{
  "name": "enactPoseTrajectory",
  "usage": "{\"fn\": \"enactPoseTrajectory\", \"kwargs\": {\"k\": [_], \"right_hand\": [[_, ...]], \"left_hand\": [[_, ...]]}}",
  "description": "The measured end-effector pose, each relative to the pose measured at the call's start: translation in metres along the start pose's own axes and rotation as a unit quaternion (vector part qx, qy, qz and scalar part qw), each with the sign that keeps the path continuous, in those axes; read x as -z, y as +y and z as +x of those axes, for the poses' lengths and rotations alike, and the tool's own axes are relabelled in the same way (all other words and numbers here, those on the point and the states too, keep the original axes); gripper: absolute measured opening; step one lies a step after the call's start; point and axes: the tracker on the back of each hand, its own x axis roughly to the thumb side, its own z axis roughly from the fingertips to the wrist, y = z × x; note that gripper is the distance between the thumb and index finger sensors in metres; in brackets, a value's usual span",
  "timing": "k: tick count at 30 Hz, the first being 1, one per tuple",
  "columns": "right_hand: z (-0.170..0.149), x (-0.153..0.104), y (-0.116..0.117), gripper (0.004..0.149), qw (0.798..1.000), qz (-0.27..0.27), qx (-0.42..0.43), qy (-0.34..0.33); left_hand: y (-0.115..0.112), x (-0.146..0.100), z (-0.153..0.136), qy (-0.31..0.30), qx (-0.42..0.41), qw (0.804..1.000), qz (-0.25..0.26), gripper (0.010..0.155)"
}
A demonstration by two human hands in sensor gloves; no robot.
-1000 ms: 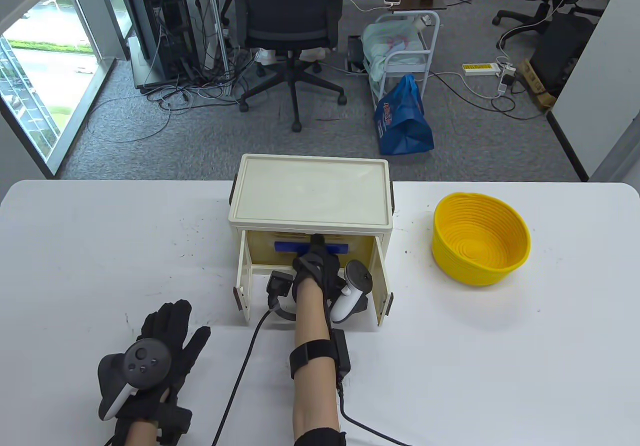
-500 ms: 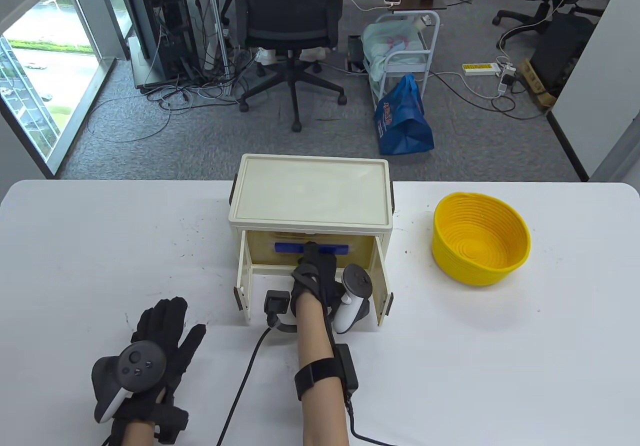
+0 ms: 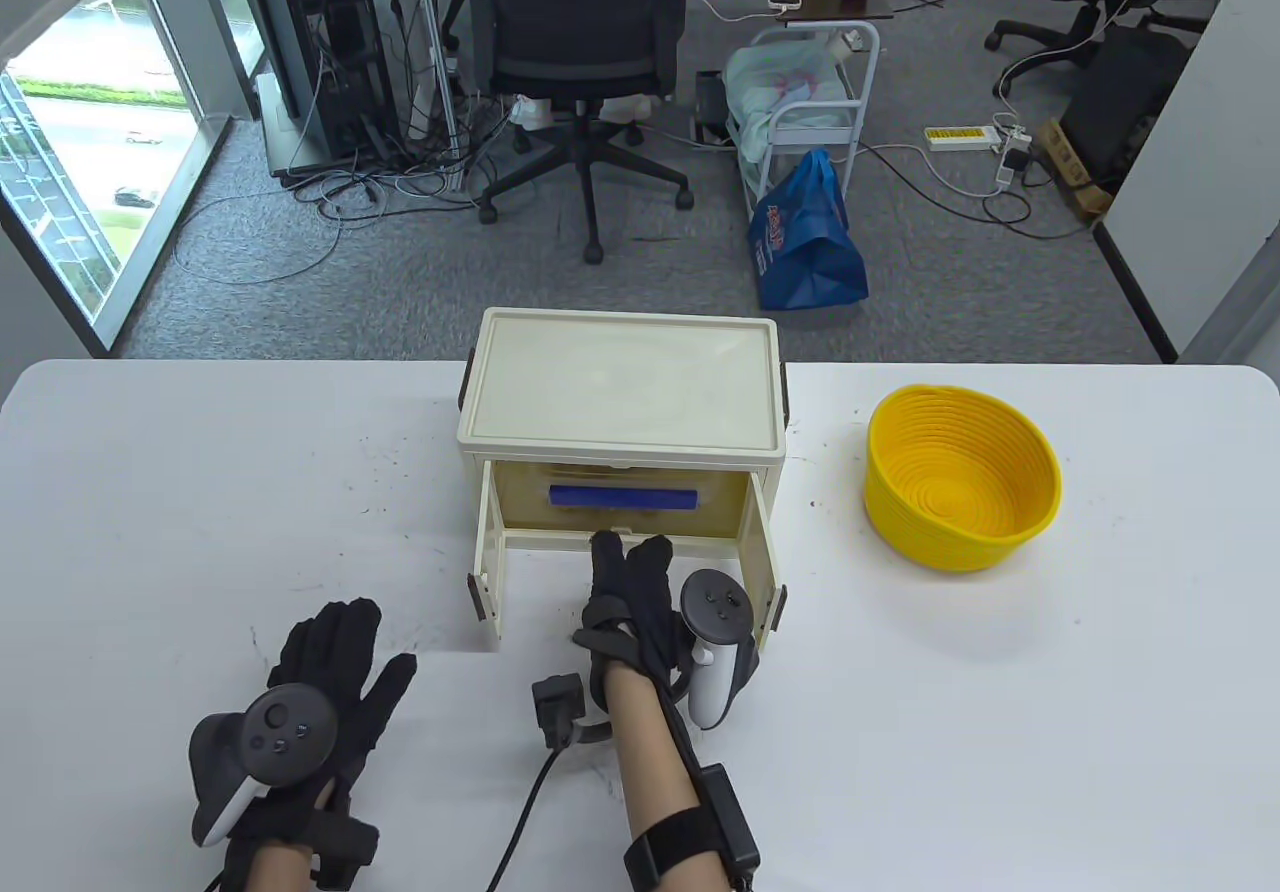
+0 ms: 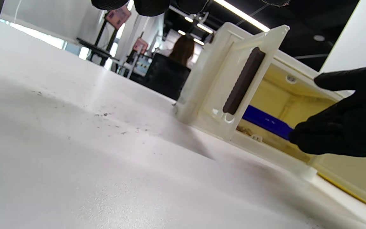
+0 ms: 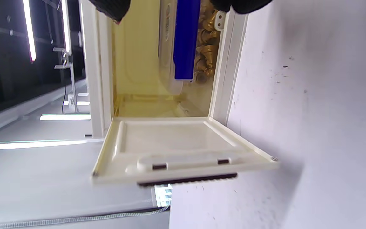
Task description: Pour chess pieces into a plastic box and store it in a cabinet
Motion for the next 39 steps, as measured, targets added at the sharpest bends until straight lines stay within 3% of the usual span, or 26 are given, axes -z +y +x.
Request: {"fn": "enactPoseTrajectory", "kwargs": {"k": [6, 11, 19, 25, 29, 34, 39], "right_hand": [[0.032, -0.033, -0.012, 0.081, 0.988, 0.018, -0.118, -0.096], [0.07, -0.068, -0.039, 0.079, 0.954, 0.046, -0.238, -0.177], [0.091, -0.101, -0.101, 0.075, 0.945, 0.022, -0.222, -0.238], [0.068, -0.095, -0.158, 0.073, 0.953, -0.018, -0.2, -0.227], [0.043, -0.086, -0.185, 0.07, 0.962, -0.039, -0.176, -0.207], [0.009, -0.067, -0.198, 0.066, 0.977, -0.054, -0.116, -0.168], [-0.021, -0.043, -0.196, 0.062, 0.989, -0.05, -0.088, -0.108]], "left_hand": [[-0.006, 0.0, 0.002, -0.004, 0.017, 1.0, -0.015, 0.077], [-0.008, 0.0, 0.004, -0.007, 0.017, 1.0, -0.019, 0.077], [-0.015, 0.001, 0.008, -0.014, 0.021, 0.999, -0.032, 0.077], [-0.016, 0.001, 0.01, -0.013, 0.023, 0.999, -0.035, 0.076], [-0.017, 0.002, 0.01, -0.015, 0.016, 0.999, -0.033, 0.077], [-0.018, 0.004, 0.01, -0.012, -0.003, 0.999, -0.031, 0.076], [-0.019, 0.016, 0.012, 0.001, -0.08, 0.996, -0.038, 0.076]]}}
